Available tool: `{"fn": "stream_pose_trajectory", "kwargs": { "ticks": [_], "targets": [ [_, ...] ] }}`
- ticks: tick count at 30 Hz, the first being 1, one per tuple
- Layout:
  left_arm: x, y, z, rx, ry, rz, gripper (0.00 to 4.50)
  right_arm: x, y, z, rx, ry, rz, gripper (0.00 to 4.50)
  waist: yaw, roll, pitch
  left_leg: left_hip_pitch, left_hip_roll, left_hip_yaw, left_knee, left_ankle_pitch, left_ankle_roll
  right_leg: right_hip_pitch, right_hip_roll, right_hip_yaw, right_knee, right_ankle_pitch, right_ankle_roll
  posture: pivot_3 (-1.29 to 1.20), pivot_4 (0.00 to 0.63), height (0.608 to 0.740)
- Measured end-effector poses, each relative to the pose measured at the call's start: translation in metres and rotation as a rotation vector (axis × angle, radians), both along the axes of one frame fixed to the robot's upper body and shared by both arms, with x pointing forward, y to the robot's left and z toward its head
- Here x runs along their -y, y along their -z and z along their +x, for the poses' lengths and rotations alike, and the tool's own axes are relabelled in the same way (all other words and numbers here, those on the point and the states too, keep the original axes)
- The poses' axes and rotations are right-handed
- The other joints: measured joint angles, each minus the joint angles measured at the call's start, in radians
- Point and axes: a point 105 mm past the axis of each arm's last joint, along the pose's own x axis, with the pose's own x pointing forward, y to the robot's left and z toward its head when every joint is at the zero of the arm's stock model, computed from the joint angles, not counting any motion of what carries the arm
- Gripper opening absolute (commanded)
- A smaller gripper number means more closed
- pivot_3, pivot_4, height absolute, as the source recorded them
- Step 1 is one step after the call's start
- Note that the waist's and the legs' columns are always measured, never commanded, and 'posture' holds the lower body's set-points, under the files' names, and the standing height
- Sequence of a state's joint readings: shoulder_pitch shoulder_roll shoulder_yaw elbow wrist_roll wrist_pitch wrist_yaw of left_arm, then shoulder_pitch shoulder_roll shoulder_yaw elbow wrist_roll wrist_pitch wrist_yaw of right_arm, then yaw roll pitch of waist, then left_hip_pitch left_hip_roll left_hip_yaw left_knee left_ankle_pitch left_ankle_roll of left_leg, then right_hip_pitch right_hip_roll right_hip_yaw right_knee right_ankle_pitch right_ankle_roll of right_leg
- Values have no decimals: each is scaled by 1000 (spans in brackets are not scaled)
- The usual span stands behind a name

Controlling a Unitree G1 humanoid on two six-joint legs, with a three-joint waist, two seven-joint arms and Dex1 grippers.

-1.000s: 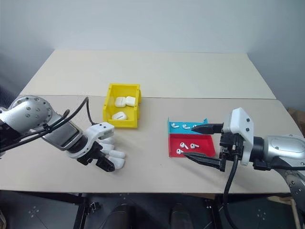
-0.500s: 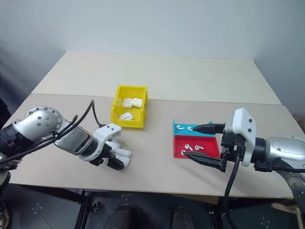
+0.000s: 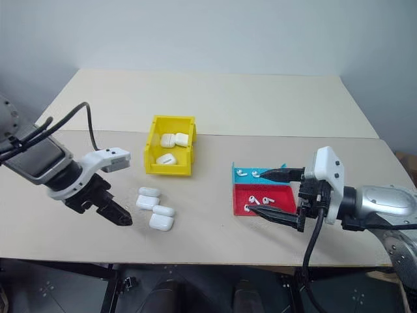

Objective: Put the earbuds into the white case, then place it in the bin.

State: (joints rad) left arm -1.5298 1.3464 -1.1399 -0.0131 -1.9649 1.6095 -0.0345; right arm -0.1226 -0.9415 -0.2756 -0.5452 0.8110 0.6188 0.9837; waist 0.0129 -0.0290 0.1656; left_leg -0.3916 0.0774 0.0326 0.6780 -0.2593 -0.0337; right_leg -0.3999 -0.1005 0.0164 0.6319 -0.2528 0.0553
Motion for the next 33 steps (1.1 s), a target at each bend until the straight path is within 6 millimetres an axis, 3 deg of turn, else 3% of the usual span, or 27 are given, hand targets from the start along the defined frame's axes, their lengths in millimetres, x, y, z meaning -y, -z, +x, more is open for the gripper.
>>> {"fn": "stream_pose_trajectory", "kwargs": {
  "ticks": [4, 9, 11, 14, 17, 19, 24, 29, 33],
  "targets": [
    [7, -6, 8, 84, -11, -92, 3972, -2, -1, 6, 8, -10, 4, 4500, 0, 0, 0, -3, 0, 0, 1, 0, 0, -3, 0, 1, 0, 0, 0, 0, 150, 740],
    [28, -11, 19, 284, 8, -243, 2533, -1, -2, 8, 18, -5, 2, 4500, 2, 0, 0, -8, 0, 0, 2, 1, -1, -6, 0, -1, 0, 0, 0, 0, 150, 740],
    [46, -14, 23, 425, 9, -360, 1938, 0, -1, 7, 15, 1, 1, 4500, 3, 0, 0, -7, 0, 0, 2, 1, -1, -5, -1, -1, 0, 0, 0, 0, 150, 740],
    [71, -17, 16, 525, 42, -509, 948, 1, 1, 2, 10, 6, 4, 4500, 6, 0, 0, -6, 0, 0, 2, 1, -1, -5, -1, 0, 0, 1, 0, 0, 150, 740],
    [81, -20, 11, 574, 77, -573, 36, 3, -2, 0, 19, 14, 7, 4500, 7, 0, 0, -5, 0, 0, 2, 1, -1, -3, -1, 0, 0, 1, 0, 0, 150, 740],
    [83, -16, 12, 611, 78, -592, 36, 2, -2, -1, 15, 16, 9, 4500, 5, 1, 0, -4, 0, 1, 2, 1, -1, -2, -1, 0, 0, 1, 0, 0, 150, 740],
    [85, 15, 15, 620, 32, -578, 36, 1, -3, 1, 18, 35, 8, 4500, 3, 1, 0, -4, 0, 1, 1, 1, -1, -3, 0, 0, 0, 1, 0, 0, 150, 740],
    [80, 10, 31, 601, -46, -514, 36, -4, -6, 0, 23, 24, 14, 4500, 10, 0, 0, -4, 0, 0, 2, 1, -1, -2, -1, 0, 0, 1, 1, 0, 150, 740],
    [75, 10, 39, 470, -53, -400, 36, -6, -7, 0, 26, 25, 19, 4500, 11, 0, 0, -3, -1, -1, 1, 1, -1, -2, -1, 0, 0, 1, 1, 0, 150, 740]
  ]
}}
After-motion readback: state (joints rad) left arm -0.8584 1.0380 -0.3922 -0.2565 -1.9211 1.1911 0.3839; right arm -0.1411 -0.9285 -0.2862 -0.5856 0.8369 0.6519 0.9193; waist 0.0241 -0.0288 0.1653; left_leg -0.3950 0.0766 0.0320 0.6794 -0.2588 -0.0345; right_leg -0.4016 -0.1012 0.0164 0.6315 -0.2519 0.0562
